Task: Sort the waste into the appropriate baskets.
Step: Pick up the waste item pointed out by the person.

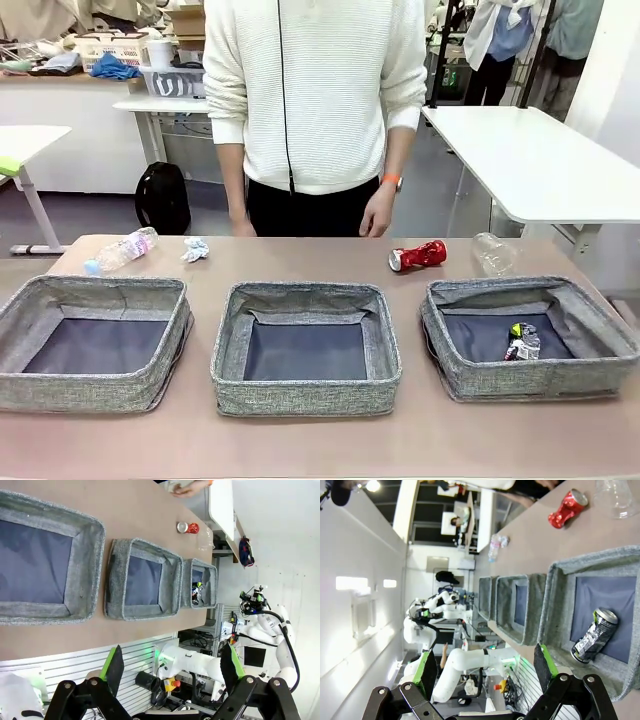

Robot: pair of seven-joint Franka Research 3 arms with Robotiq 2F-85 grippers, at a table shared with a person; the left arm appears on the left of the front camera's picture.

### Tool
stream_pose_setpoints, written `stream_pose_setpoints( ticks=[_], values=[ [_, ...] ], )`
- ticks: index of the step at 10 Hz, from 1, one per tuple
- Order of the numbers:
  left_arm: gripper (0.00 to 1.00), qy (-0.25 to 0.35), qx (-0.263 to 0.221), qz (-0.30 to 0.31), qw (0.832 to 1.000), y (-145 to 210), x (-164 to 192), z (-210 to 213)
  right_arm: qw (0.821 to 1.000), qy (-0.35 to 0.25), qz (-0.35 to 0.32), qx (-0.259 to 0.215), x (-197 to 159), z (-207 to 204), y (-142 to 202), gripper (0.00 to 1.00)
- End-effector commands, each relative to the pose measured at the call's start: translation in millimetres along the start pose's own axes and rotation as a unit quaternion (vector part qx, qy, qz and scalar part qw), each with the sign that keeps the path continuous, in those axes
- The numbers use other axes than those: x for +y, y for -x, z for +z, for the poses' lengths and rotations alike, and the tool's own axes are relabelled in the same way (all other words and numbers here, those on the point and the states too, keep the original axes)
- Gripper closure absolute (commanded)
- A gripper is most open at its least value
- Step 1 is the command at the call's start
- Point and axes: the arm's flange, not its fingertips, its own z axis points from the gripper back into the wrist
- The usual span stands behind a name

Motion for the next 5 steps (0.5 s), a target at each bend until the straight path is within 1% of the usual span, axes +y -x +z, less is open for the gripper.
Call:
stream_pose_setpoints(
  ticks=[1,5],
  values=[
    [0.00,0.010,0.000,-0.010,1.000,-2.4,1.1,0.2,1.000,-0.001,0.014,0.002,1.1,0.1,0.8,0.00],
    [0.00,0.010,0.000,-0.010,1.000,-2.4,1.1,0.2,1.000,-0.001,0.014,0.002,1.1,0.1,0.8,0.00]
  ],
)
